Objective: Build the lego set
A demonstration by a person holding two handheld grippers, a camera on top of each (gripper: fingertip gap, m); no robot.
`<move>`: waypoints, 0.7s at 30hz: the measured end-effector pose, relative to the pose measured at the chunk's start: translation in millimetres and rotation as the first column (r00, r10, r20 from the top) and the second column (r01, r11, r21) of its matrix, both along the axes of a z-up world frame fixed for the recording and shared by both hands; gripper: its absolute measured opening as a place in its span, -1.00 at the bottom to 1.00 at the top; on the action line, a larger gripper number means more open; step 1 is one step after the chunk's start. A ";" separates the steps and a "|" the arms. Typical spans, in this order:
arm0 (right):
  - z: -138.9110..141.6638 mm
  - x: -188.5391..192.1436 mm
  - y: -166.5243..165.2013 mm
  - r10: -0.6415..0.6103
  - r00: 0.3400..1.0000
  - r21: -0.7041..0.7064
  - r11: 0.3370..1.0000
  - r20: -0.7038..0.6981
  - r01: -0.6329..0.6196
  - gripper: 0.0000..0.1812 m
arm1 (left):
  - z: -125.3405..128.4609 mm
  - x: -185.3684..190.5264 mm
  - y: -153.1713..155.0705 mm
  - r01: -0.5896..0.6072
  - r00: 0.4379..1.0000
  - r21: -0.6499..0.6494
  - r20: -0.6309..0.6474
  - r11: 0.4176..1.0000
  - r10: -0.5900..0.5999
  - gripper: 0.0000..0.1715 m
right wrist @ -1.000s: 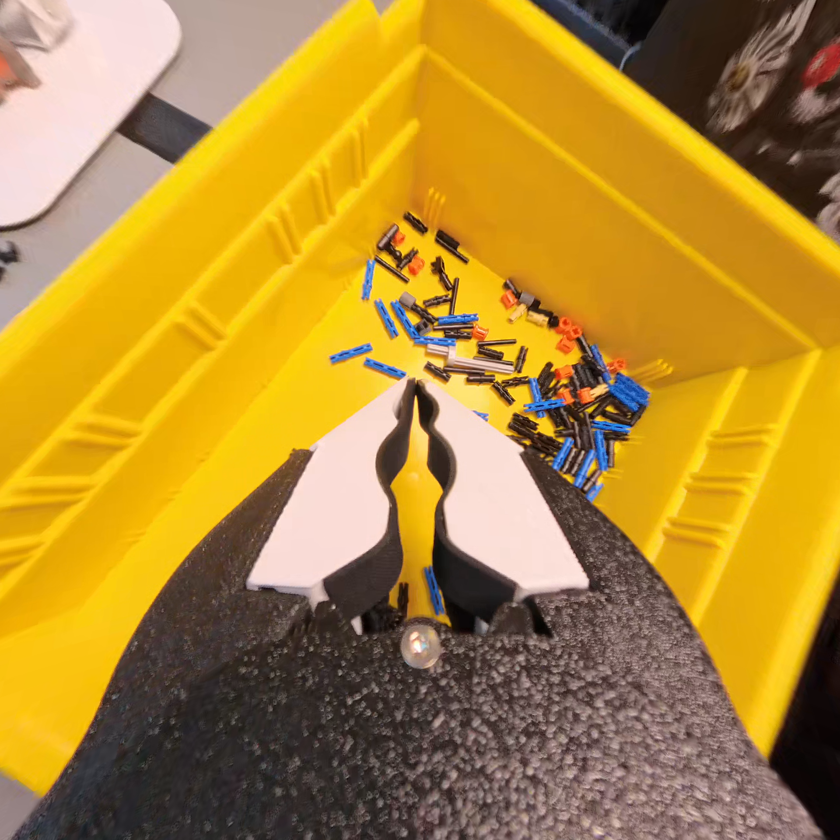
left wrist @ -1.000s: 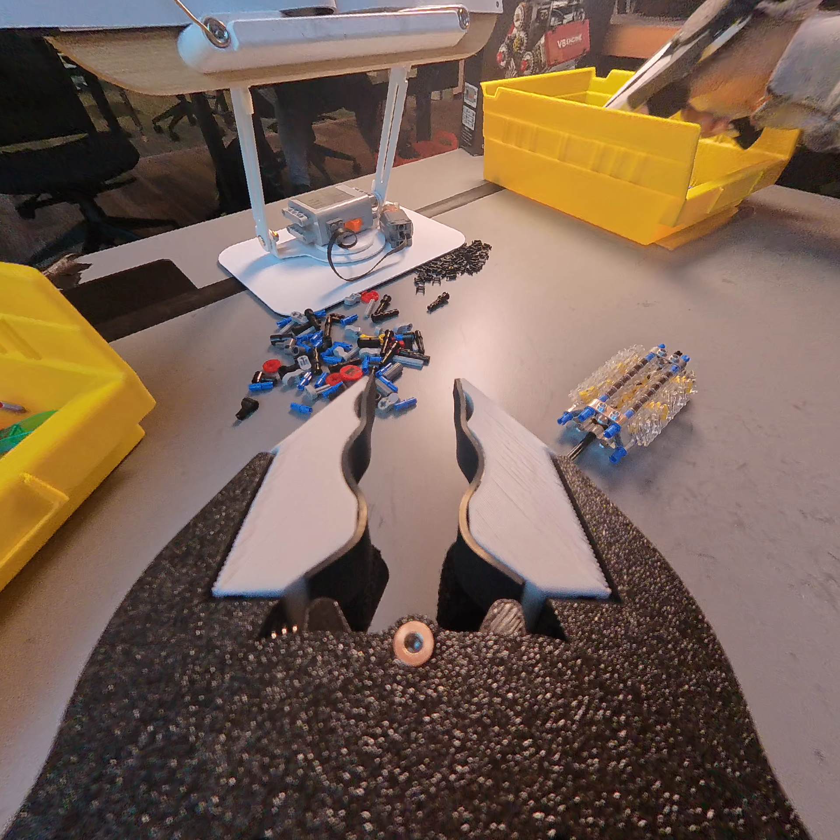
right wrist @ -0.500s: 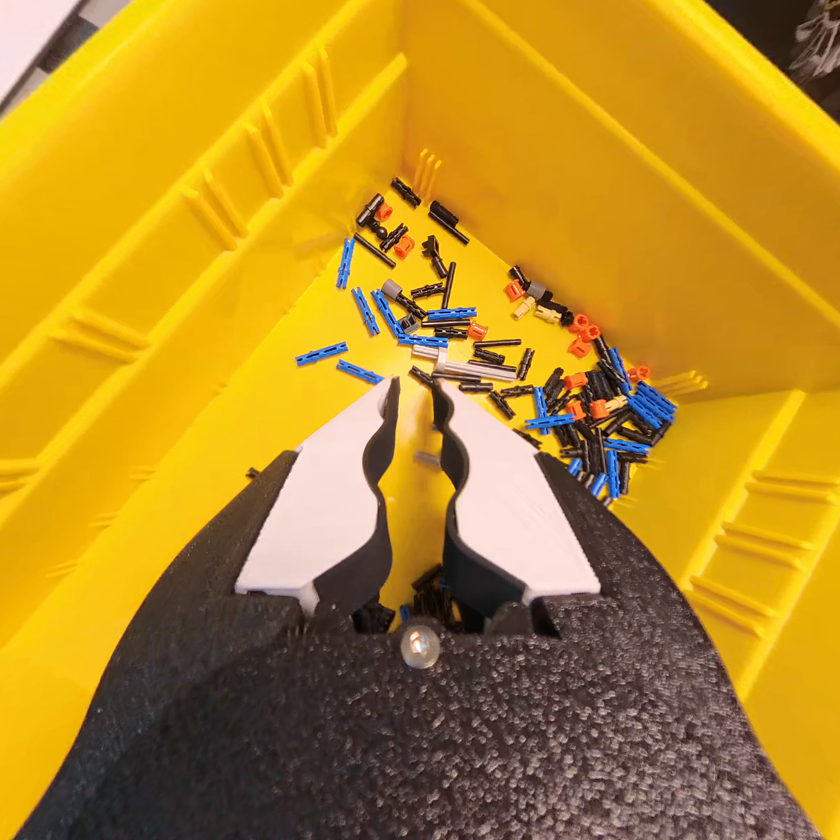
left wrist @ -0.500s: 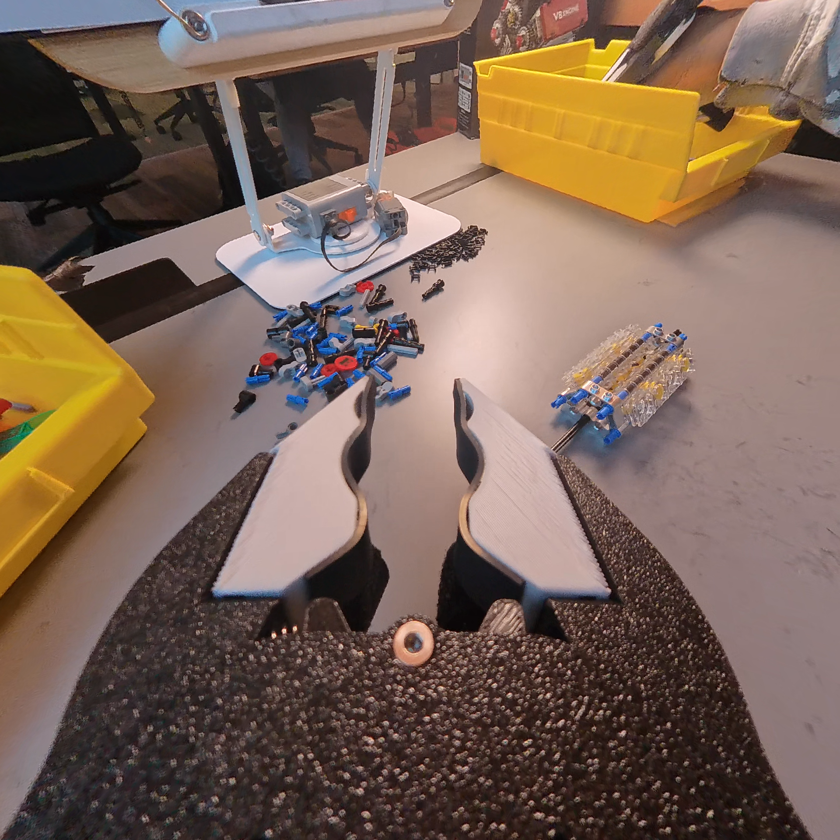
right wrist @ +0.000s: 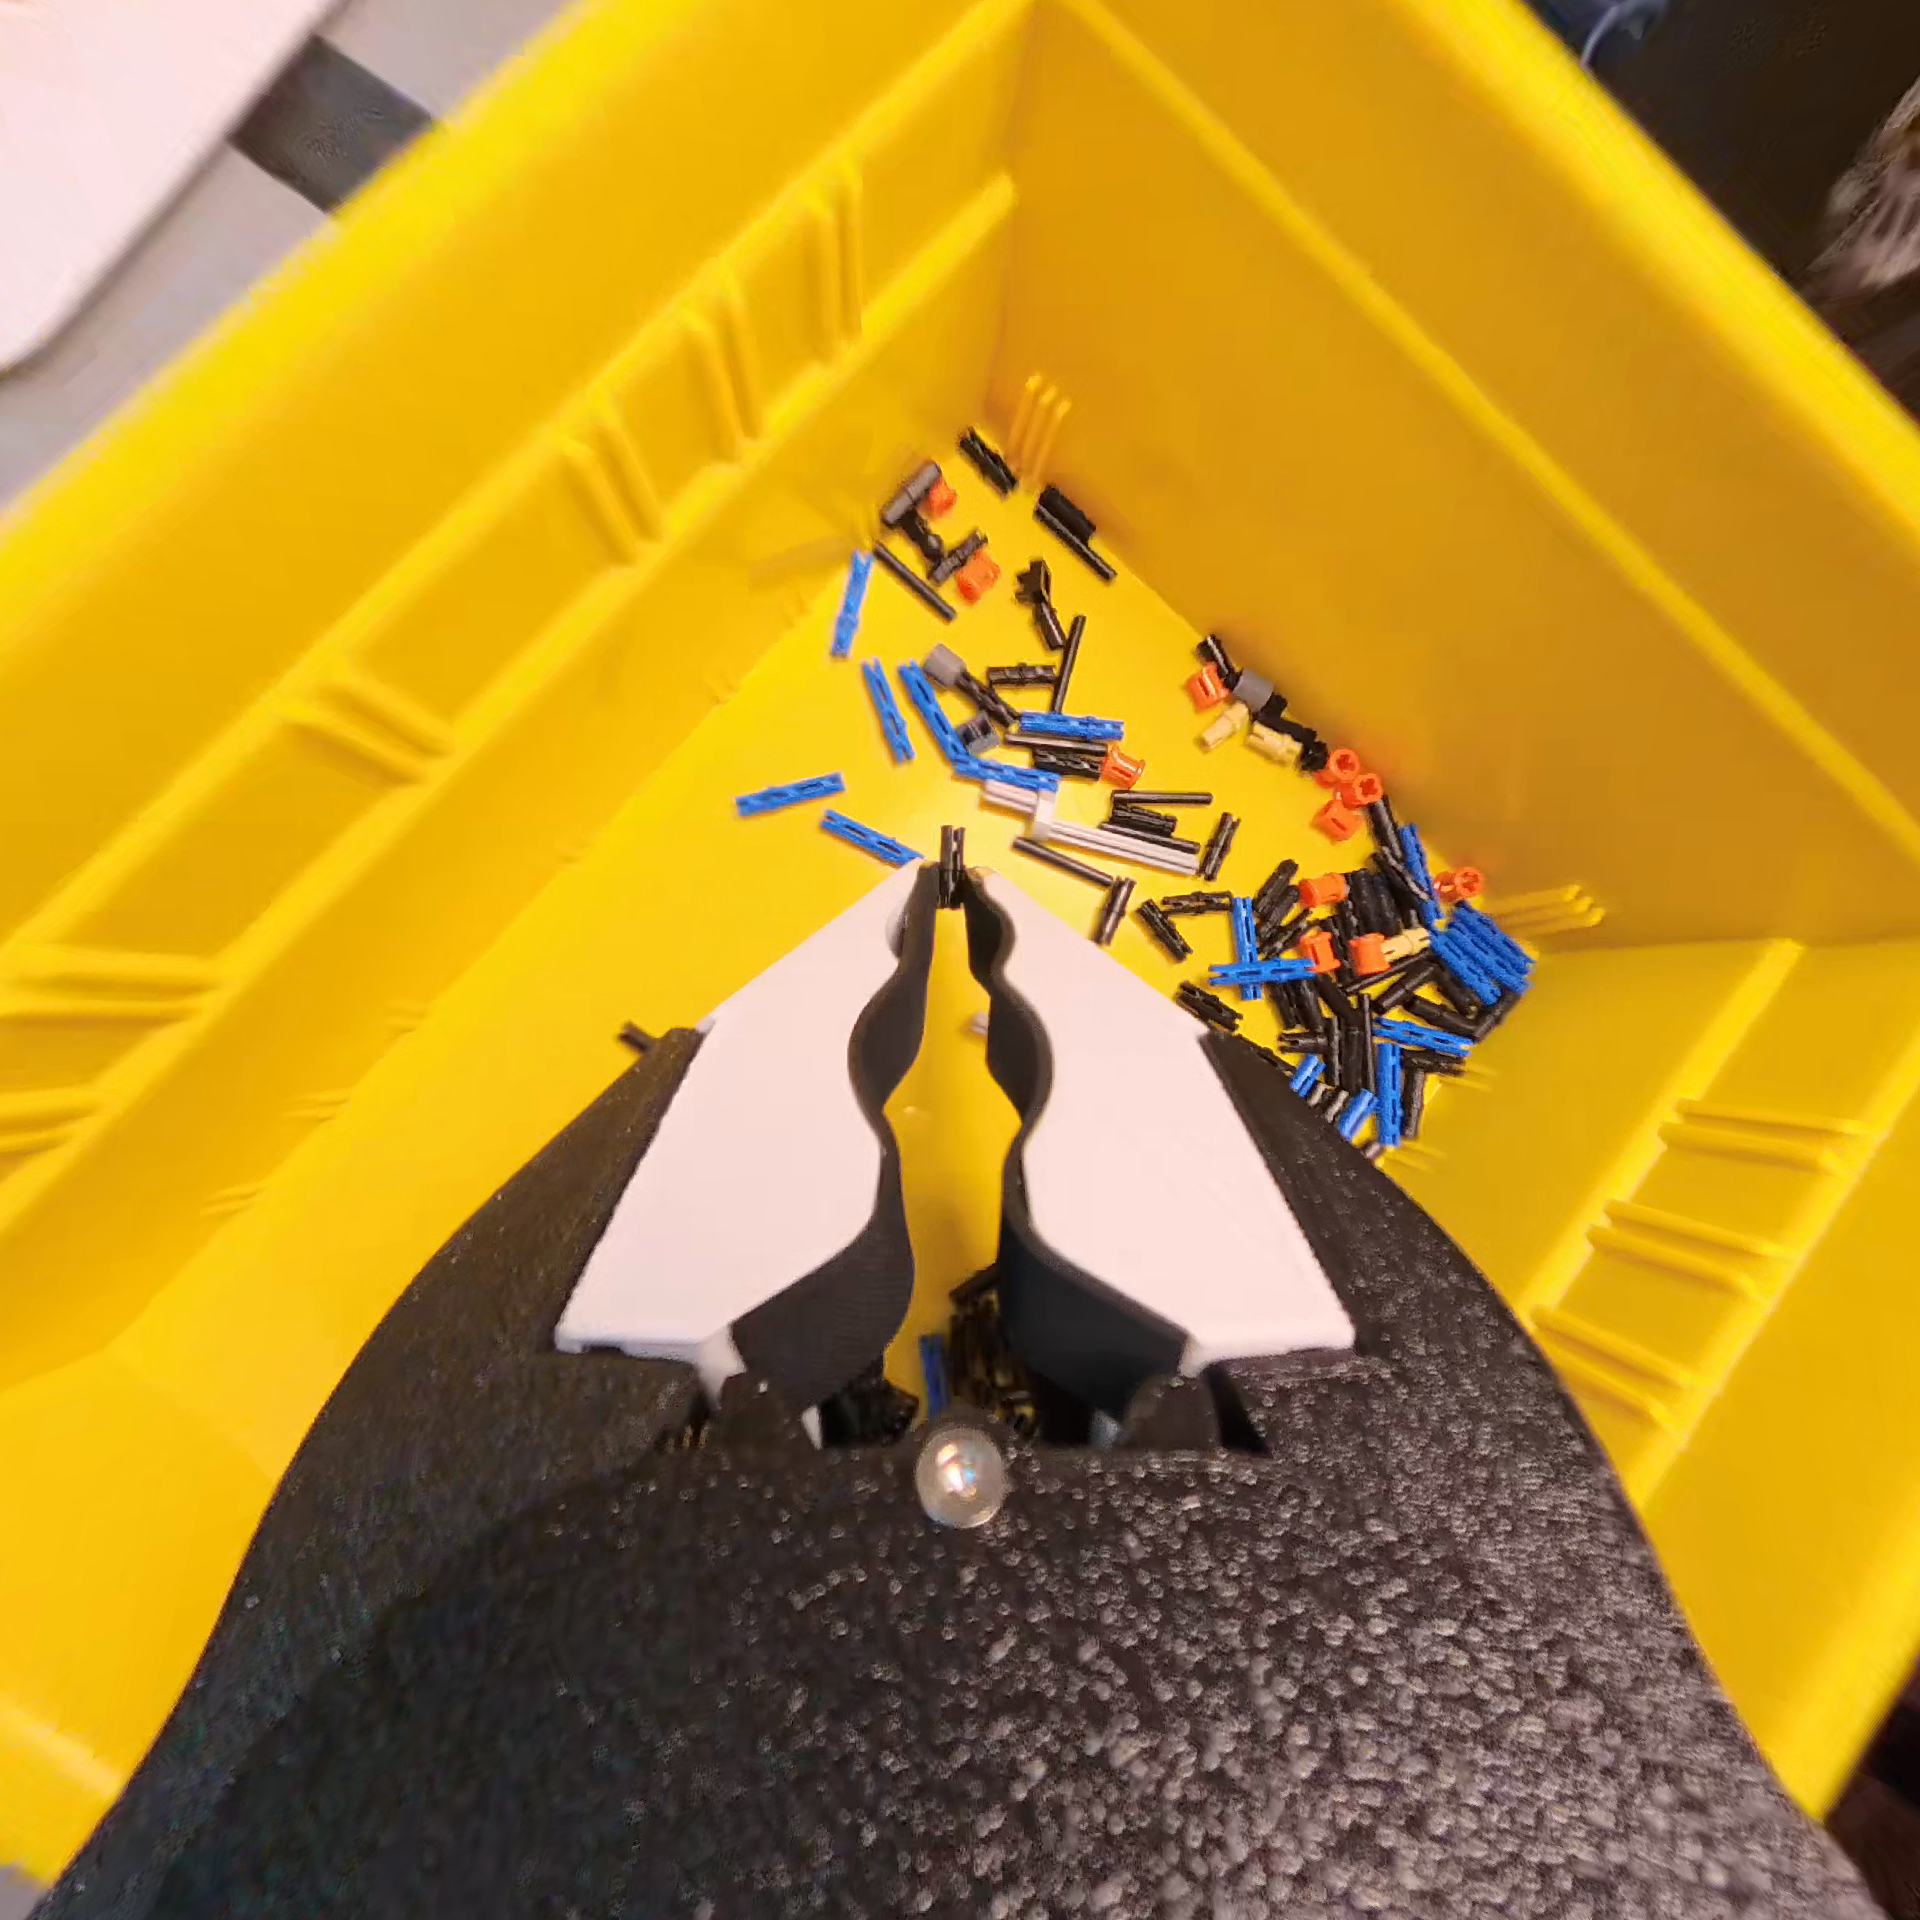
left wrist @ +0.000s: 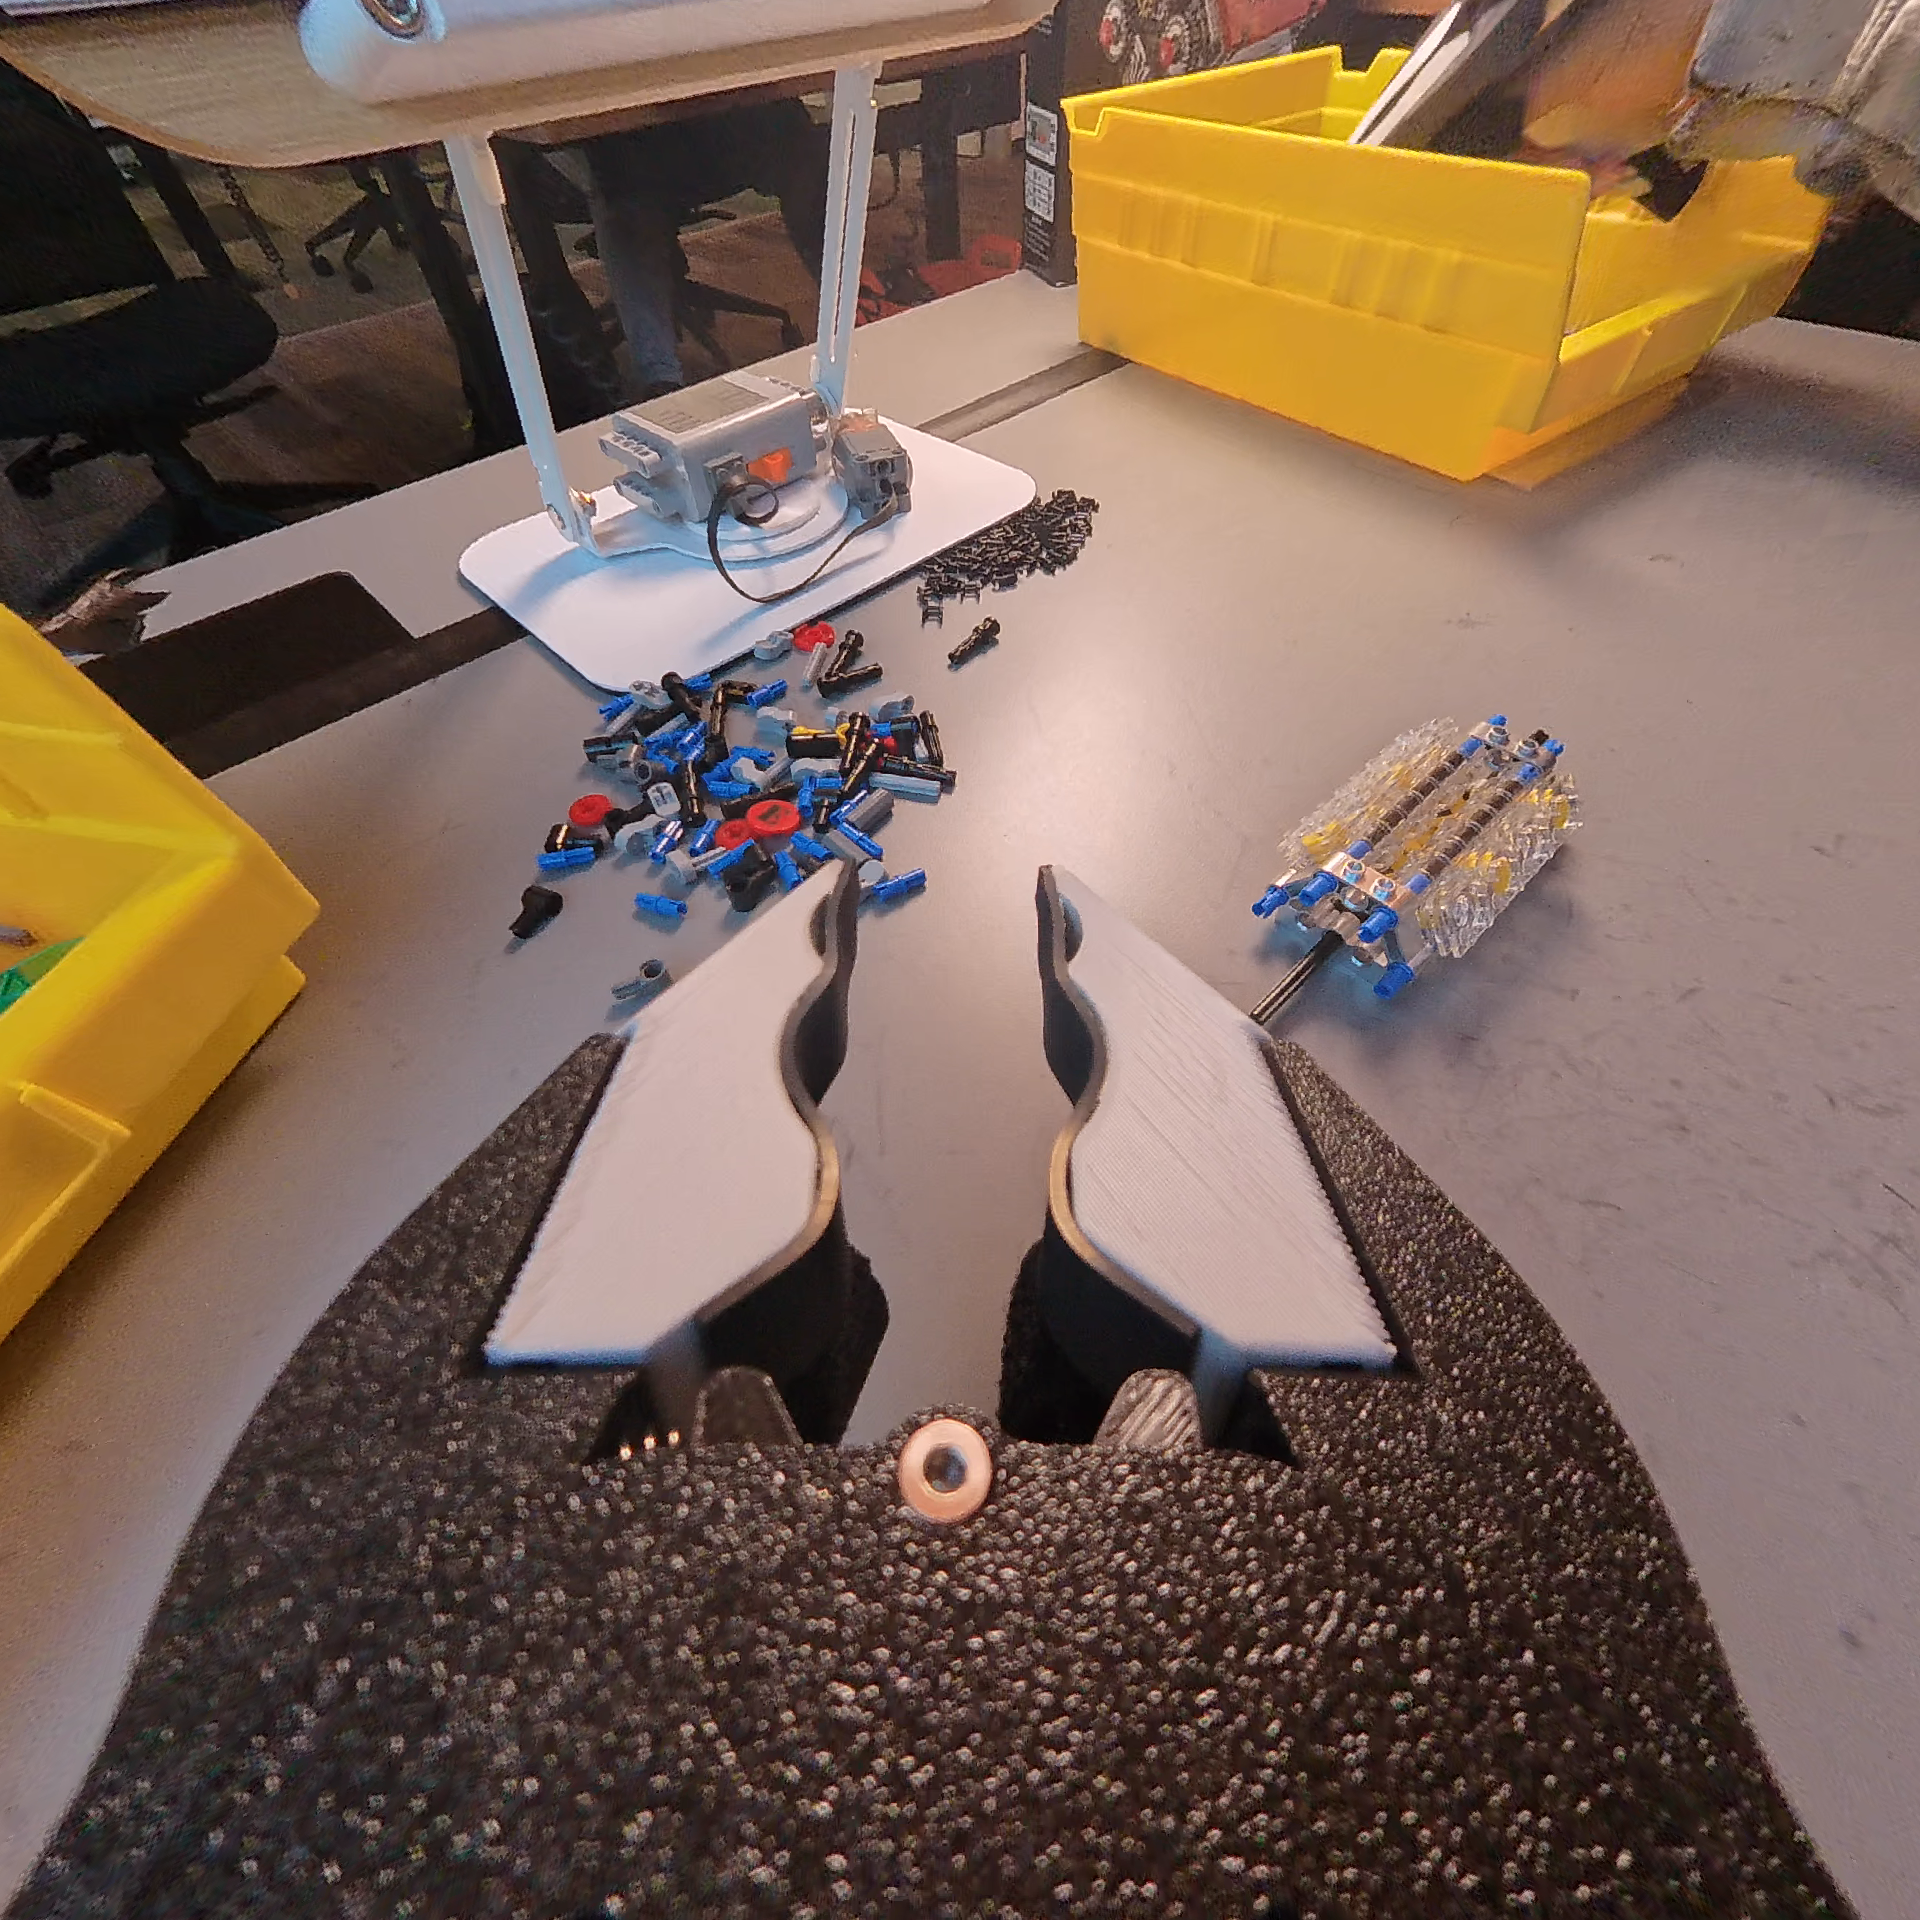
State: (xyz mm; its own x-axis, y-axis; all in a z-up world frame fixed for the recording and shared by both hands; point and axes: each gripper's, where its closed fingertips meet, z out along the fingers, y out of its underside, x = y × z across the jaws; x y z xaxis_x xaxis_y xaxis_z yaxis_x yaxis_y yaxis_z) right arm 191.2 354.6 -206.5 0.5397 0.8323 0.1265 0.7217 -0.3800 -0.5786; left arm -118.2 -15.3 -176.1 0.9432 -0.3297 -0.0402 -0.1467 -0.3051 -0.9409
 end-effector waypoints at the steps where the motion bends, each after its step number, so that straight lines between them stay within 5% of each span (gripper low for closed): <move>1: 20.4 -5.6 -9.8 0.023 0.998 0.039 0.999 -0.058 -0.021 -0.97 | 0.1 0.2 -0.6 0.002 1.000 0.000 0.001 1.000 -0.002 -0.62; 5: 112.2 -31.7 -104.4 0.250 0.933 0.192 0.960 -0.257 -0.204 -0.97 | -1.6 0.1 -0.2 0.007 1.000 -0.017 0.014 1.000 -0.007 -0.61; 7: 129.0 -44.6 -177.4 0.394 0.868 0.177 0.918 -0.303 -0.355 -0.97 | -2.4 0.5 0.3 0.012 1.000 -0.025 0.017 1.000 -0.012 -0.61; 13: 42.5 -67.4 -308.9 0.518 0.834 0.059 0.854 -0.190 -0.517 -0.97 | 2.3 6.2 -3.8 0.032 0.999 -0.034 0.011 0.999 -0.032 -0.61; 17: -7.2 -79.2 -331.4 0.529 0.841 0.034 0.848 -0.113 -0.528 -0.96 | 7.4 8.7 -8.7 0.044 0.999 -0.021 -0.012 0.999 -0.044 -0.61; 21: -23.3 -84.7 -331.9 0.527 0.847 0.029 0.850 -0.071 -0.527 -0.96 | 11.5 9.8 -10.5 0.047 0.999 -0.011 -0.019 0.999 -0.048 -0.61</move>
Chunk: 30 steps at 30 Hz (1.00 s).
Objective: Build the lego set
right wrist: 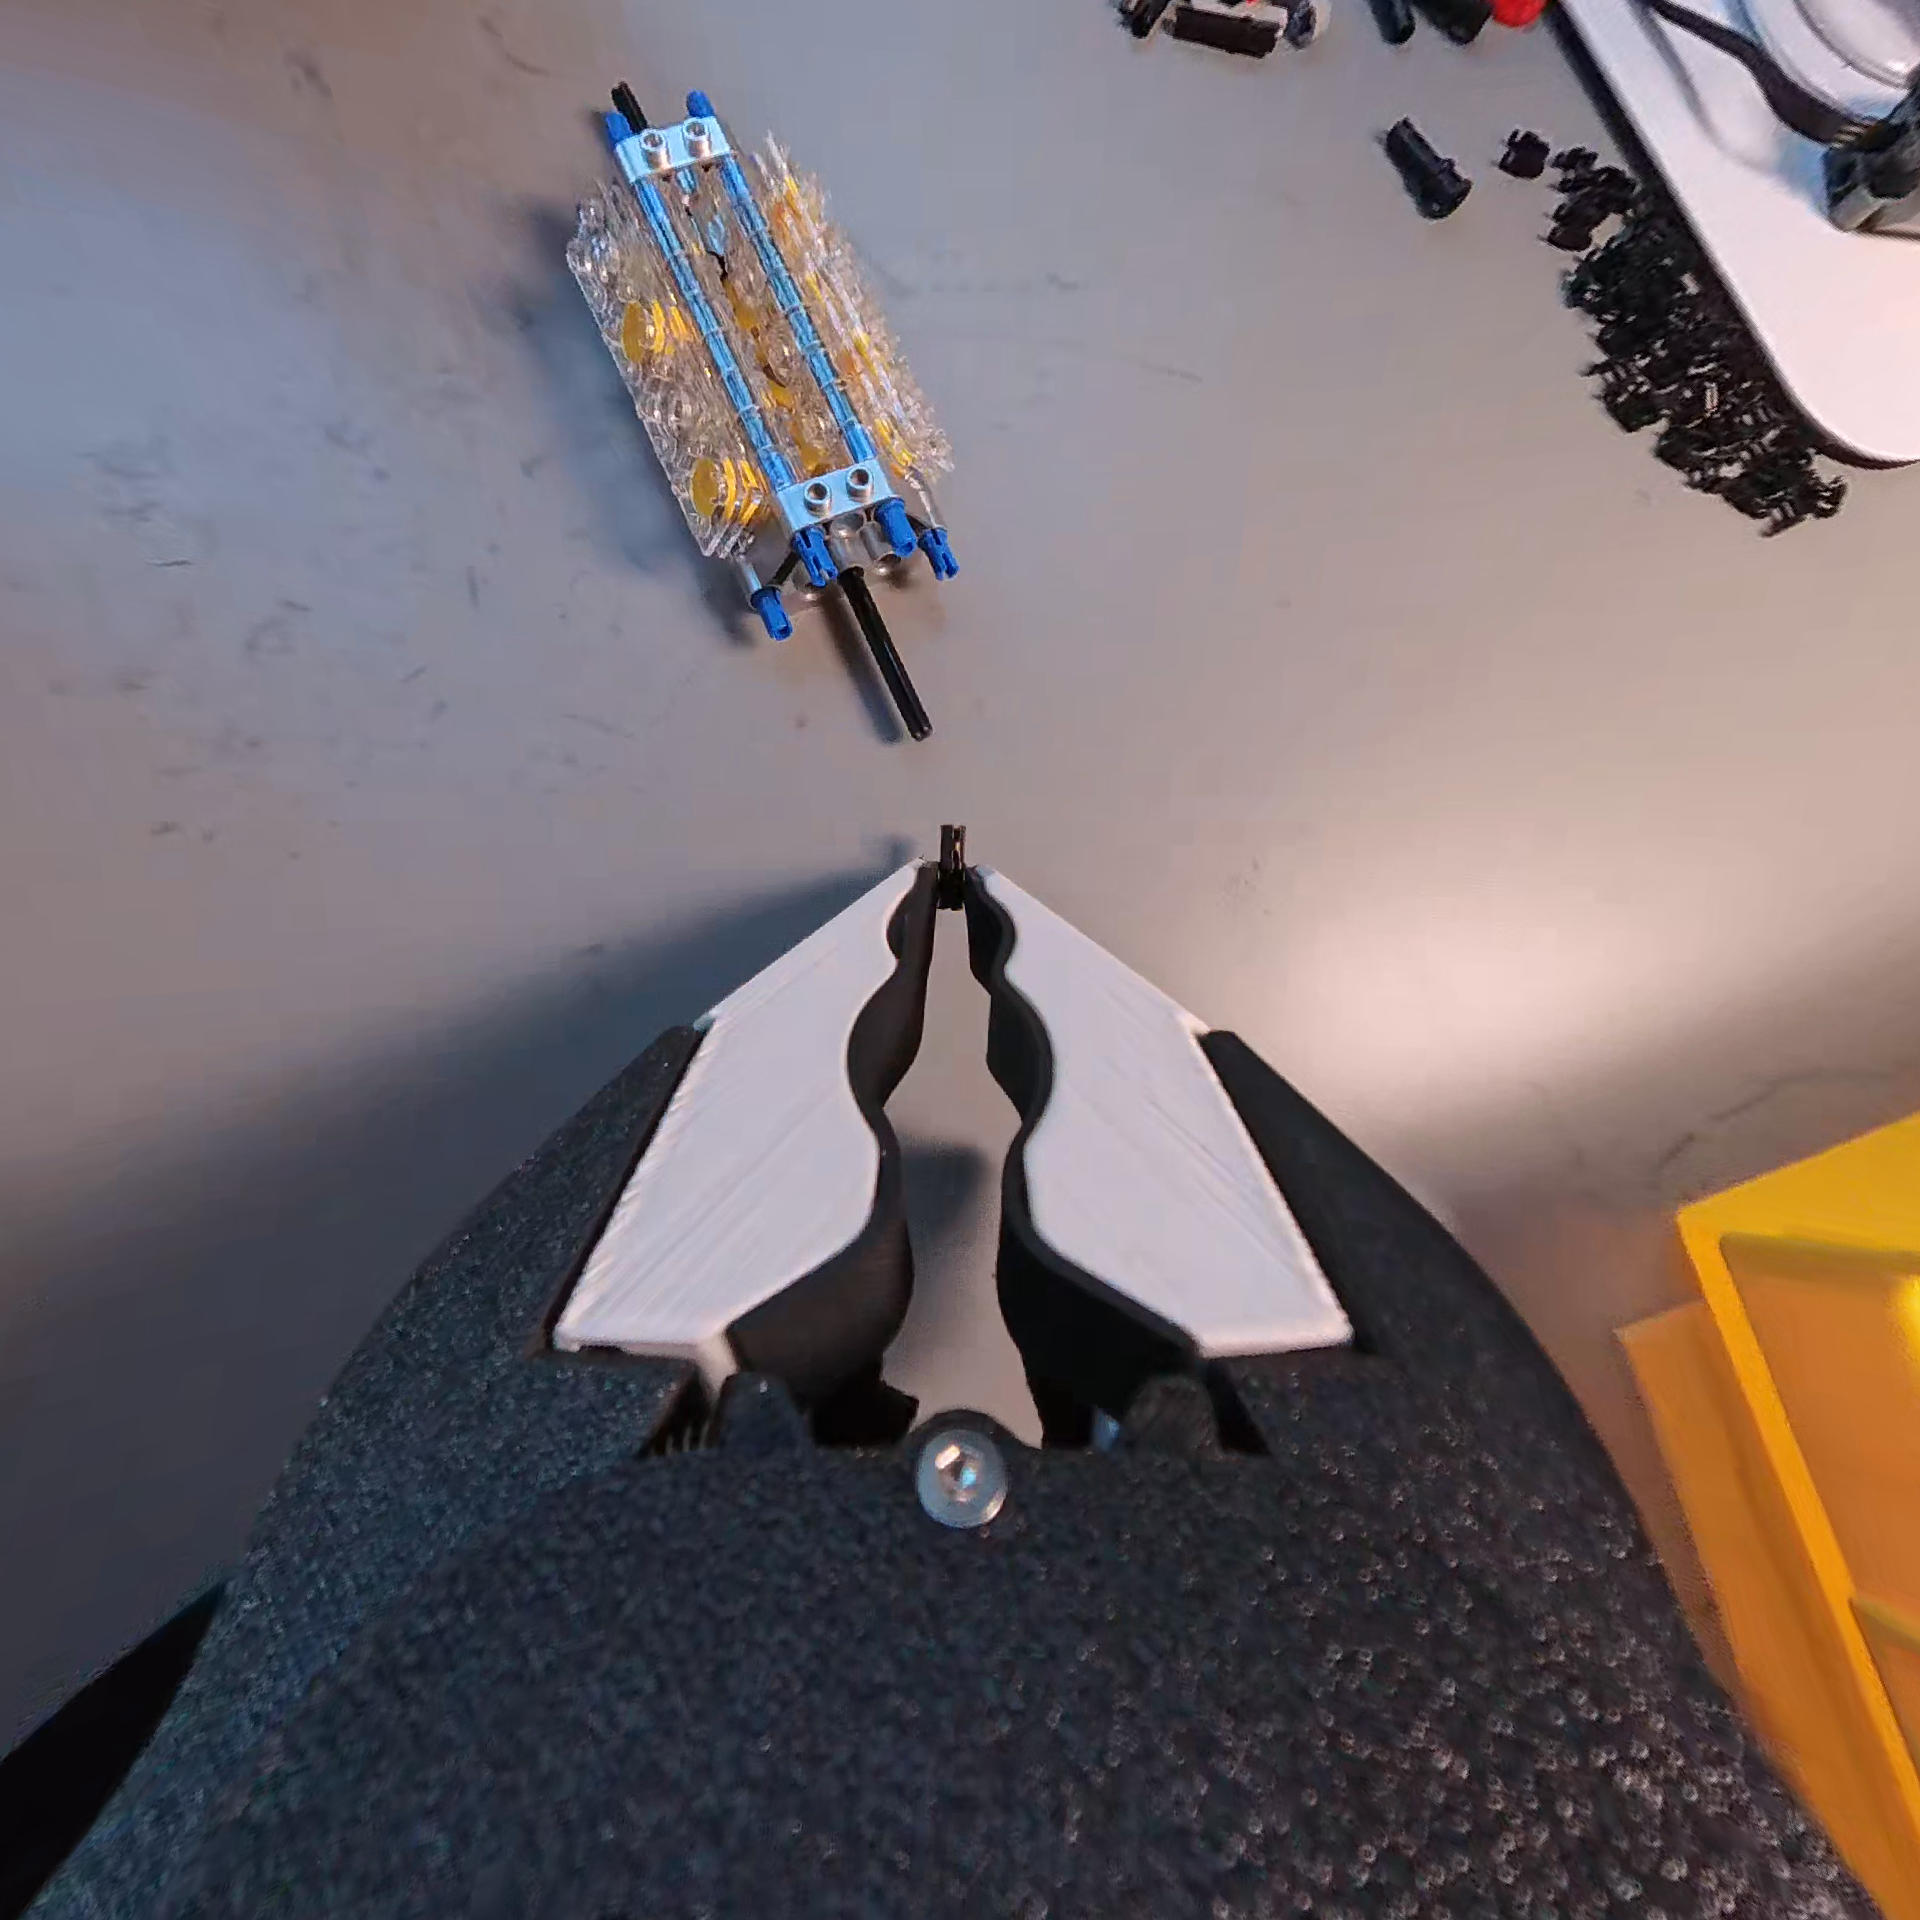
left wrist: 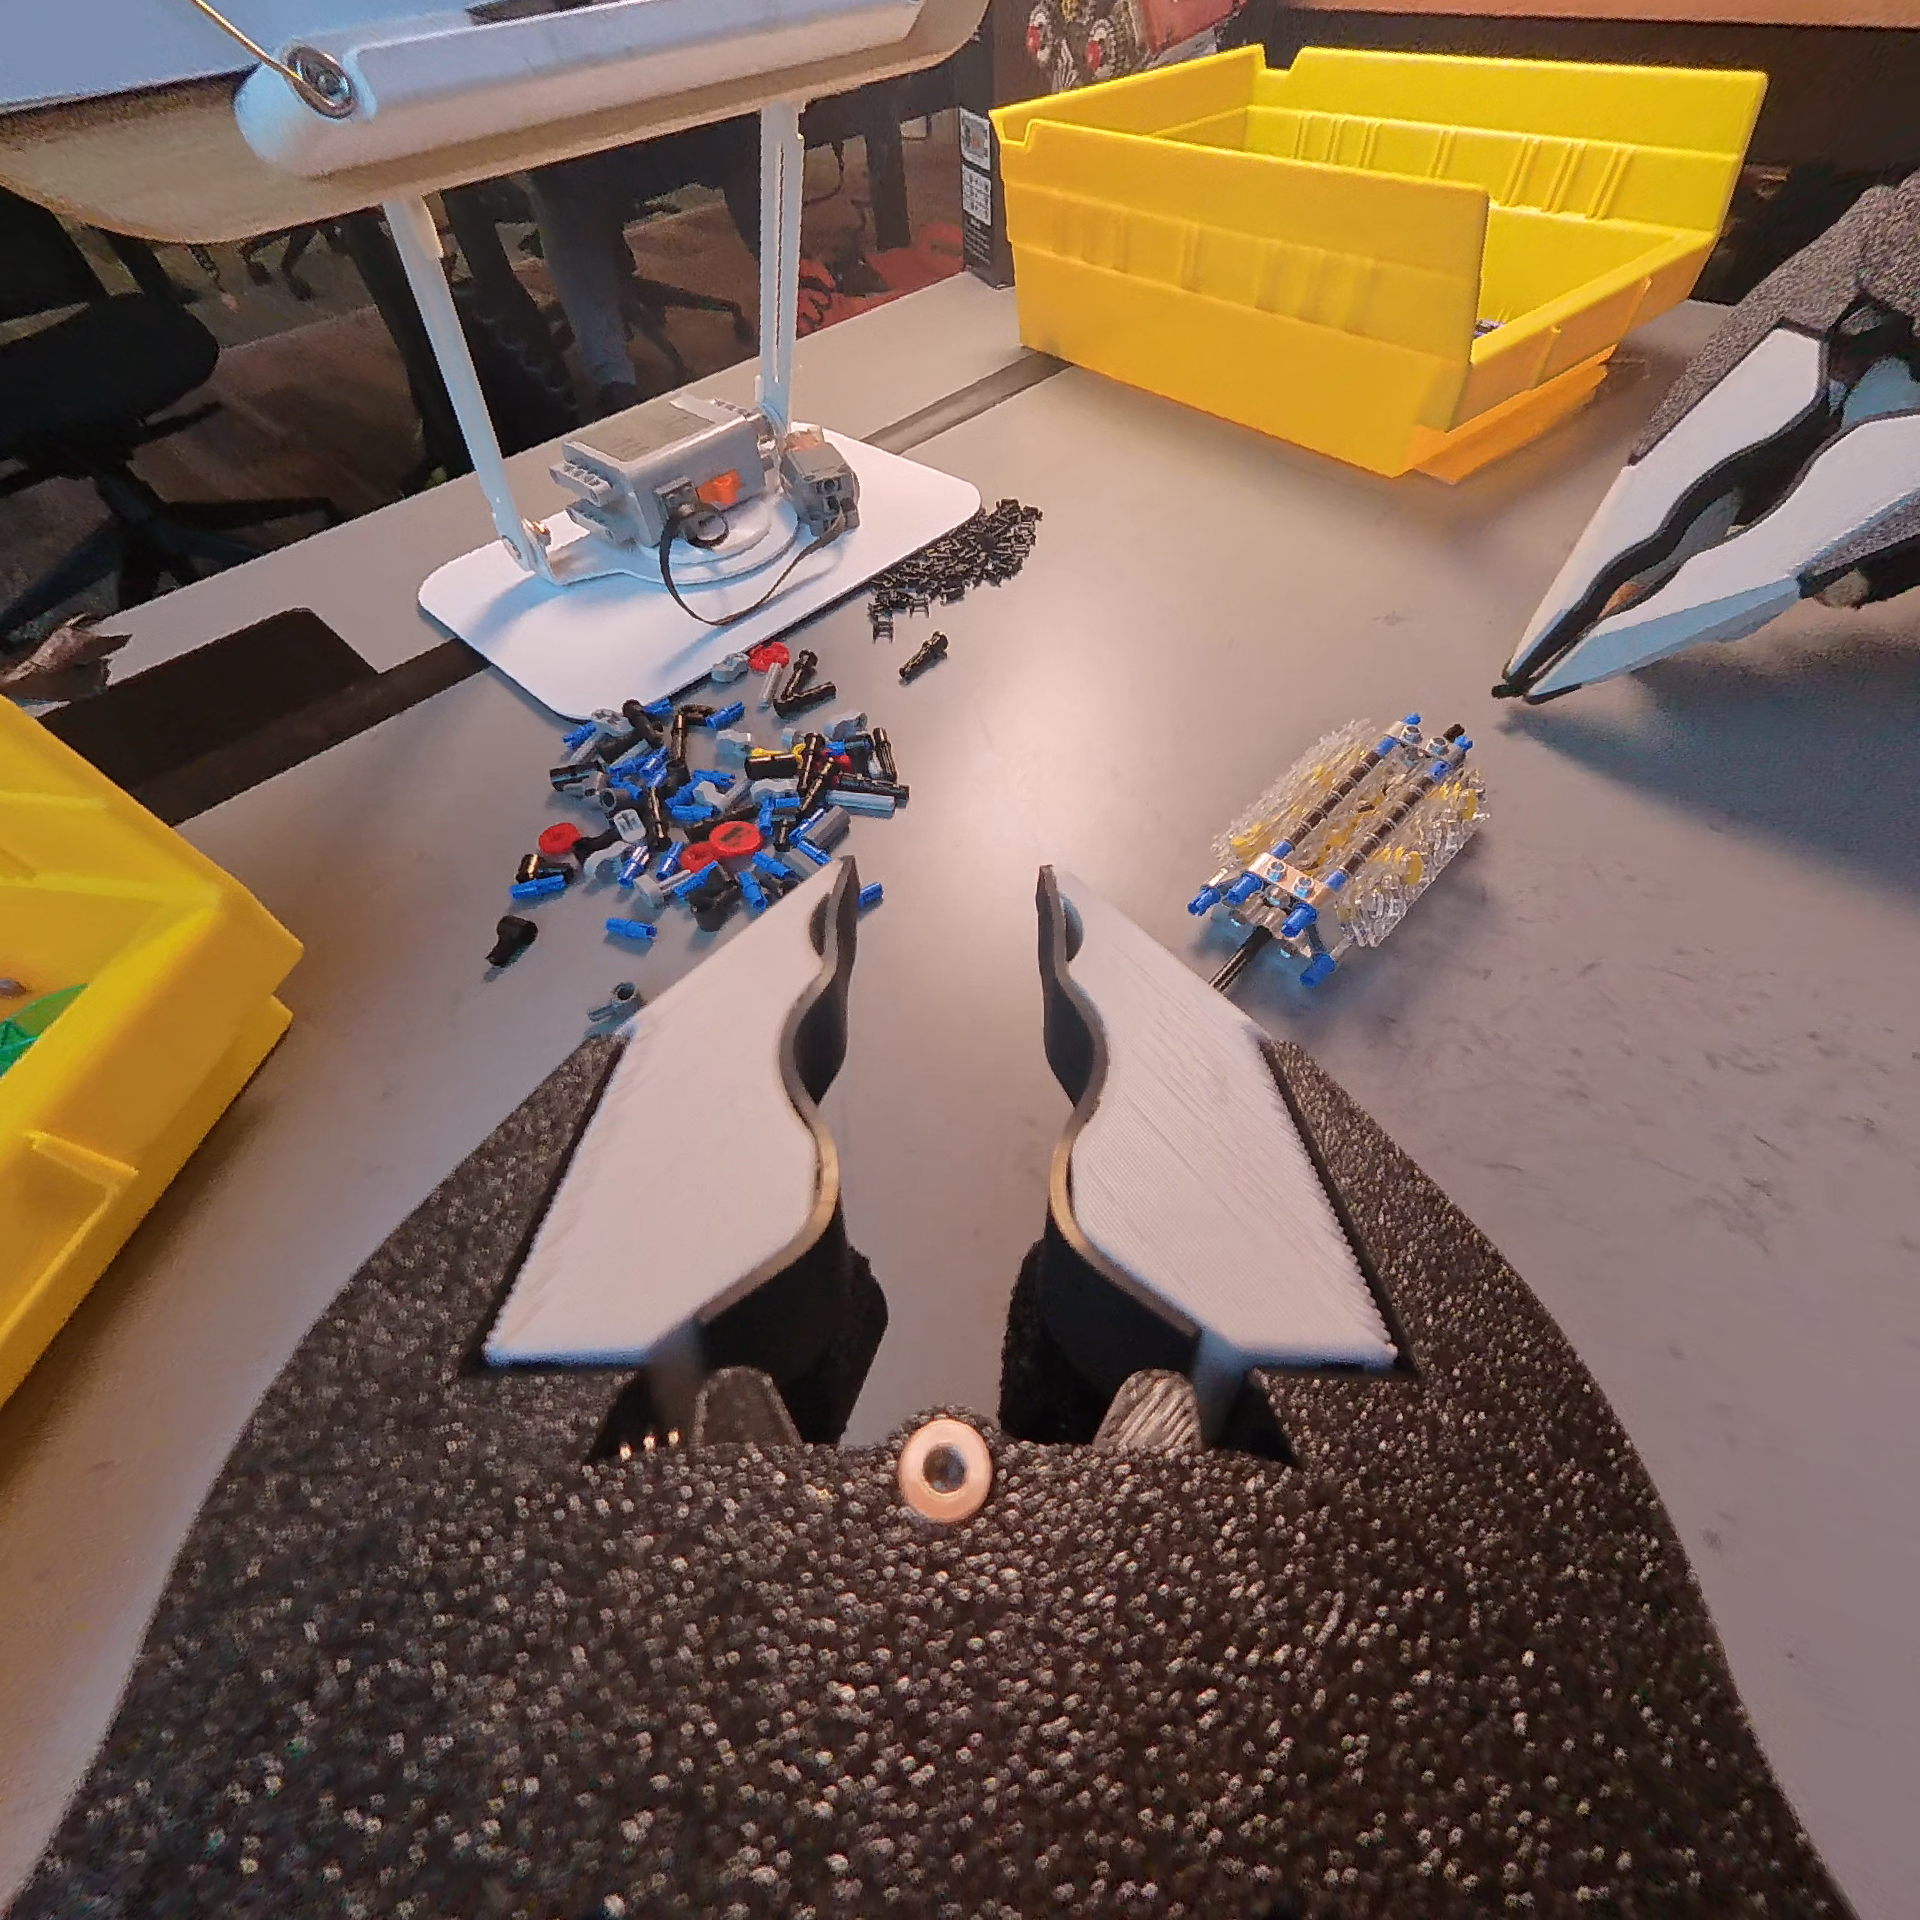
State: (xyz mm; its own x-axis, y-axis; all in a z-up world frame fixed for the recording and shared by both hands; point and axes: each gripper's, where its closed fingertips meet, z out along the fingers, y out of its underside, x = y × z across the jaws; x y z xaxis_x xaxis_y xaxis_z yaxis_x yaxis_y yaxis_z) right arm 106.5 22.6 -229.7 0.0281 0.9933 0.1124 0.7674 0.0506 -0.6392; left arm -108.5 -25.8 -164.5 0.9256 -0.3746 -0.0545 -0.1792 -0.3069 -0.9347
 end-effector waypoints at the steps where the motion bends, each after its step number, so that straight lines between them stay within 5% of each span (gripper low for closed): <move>1: -1.6 0.4 3.0 -0.006 1.000 0.008 1.000 0.007 0.006 -0.96 | 0.5 0.4 -0.2 0.000 1.000 0.000 0.001 1.000 0.000 -0.61; 6: 11.0 1.6 17.1 -0.056 0.998 -0.009 0.998 -0.023 0.056 -0.88 | -0.6 2.4 -0.6 0.006 1.000 -0.007 -0.006 1.000 -0.006 -0.61; 10: 52.1 2.7 40.2 -0.102 0.987 0.054 0.993 -0.124 0.110 -0.82 | -4.5 3.7 0.5 0.009 1.000 -0.019 -0.004 1.000 -0.009 -0.61; 17: 151.3 49.8 163.2 -0.319 0.904 0.147 0.917 -0.285 0.371 -0.80 | -13.6 5.7 2.8 0.012 1.000 -0.043 -0.021 0.999 -0.013 -0.61; 21: 115.9 84.5 236.0 -0.390 0.918 0.136 0.908 -0.064 0.395 -0.83 | -15.4 5.6 3.5 0.008 1.000 -0.047 -0.026 0.999 -0.009 -0.61; 26: 43.7 87.0 256.1 -0.310 0.937 0.048 0.951 0.161 0.306 -0.82 | -19.4 4.6 4.7 0.001 0.999 -0.055 -0.038 0.998 -0.003 -0.61; 30: 17.3 81.6 259.8 -0.261 0.941 0.028 0.965 0.214 0.261 -0.80 | -23.1 3.5 6.1 -0.002 1.000 -0.065 -0.030 0.998 0.000 -0.61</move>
